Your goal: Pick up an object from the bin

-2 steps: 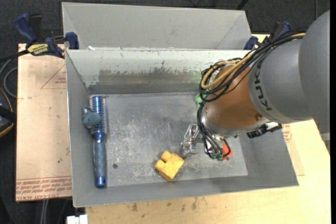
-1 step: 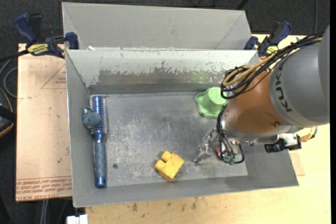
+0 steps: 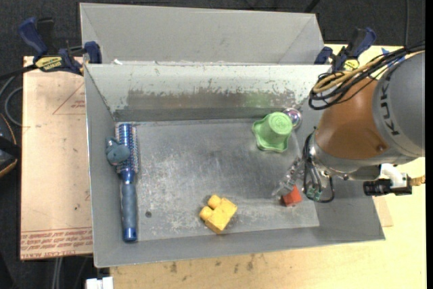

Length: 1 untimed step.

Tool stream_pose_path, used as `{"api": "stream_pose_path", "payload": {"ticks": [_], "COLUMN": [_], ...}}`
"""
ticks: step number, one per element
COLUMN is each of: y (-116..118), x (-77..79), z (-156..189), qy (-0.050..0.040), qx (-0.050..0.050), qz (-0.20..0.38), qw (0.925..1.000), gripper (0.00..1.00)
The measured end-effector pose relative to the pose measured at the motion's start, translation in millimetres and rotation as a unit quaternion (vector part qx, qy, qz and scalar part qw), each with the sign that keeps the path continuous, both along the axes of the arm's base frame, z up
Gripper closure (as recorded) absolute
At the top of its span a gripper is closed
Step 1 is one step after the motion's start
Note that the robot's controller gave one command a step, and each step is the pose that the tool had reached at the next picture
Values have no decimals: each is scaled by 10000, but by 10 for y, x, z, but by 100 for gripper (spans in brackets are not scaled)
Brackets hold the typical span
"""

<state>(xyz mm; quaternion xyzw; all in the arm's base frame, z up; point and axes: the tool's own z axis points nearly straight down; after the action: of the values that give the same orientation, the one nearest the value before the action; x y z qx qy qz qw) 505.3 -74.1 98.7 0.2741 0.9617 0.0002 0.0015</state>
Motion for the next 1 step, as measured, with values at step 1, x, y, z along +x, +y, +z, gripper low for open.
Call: {"api": "stream_pose_path", "payload": {"ticks": [1], "y": [-31], "x": [16], "z": [-247], "qy": [-6], "qx": [13], "qz": [58], "qw": [10000], "gripper": [100]}}
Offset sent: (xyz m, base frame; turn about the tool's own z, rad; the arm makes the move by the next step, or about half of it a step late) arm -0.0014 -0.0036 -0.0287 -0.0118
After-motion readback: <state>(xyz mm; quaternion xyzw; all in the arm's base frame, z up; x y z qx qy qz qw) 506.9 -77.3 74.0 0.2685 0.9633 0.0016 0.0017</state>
